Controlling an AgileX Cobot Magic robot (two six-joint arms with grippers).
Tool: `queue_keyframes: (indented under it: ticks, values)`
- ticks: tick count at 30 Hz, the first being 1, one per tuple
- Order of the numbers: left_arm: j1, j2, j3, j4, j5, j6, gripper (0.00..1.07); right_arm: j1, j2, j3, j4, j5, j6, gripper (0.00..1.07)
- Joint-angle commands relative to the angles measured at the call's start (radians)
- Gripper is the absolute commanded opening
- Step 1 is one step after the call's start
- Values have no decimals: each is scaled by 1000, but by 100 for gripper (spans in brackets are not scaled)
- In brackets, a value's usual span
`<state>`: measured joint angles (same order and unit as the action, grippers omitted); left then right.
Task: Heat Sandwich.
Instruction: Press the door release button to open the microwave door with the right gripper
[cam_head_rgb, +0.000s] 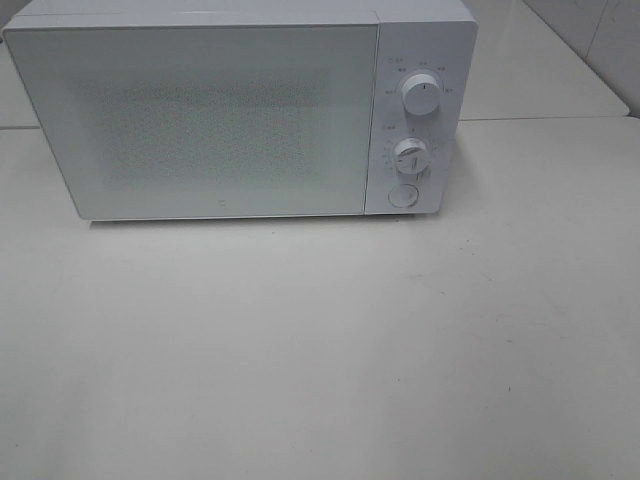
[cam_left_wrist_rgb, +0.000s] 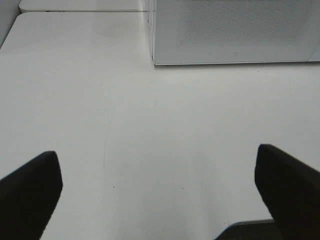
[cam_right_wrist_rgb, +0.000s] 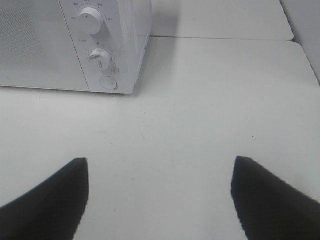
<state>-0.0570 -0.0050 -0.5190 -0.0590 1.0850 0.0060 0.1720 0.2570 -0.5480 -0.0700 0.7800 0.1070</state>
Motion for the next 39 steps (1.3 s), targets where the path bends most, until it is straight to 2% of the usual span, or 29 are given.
queue_keyframes:
  ticks: [1,25,39]
  values:
    - [2,-16,3,-1,-11,-6,98,-6,34,-6,1,-63,4,76]
    - [2,-16,3,-1,-11,-6,98,-6,456,-6,2,-438,23,76]
    - [2,-16,3,-1,-11,-6,98,-6,729,-4,2,-739,25,76]
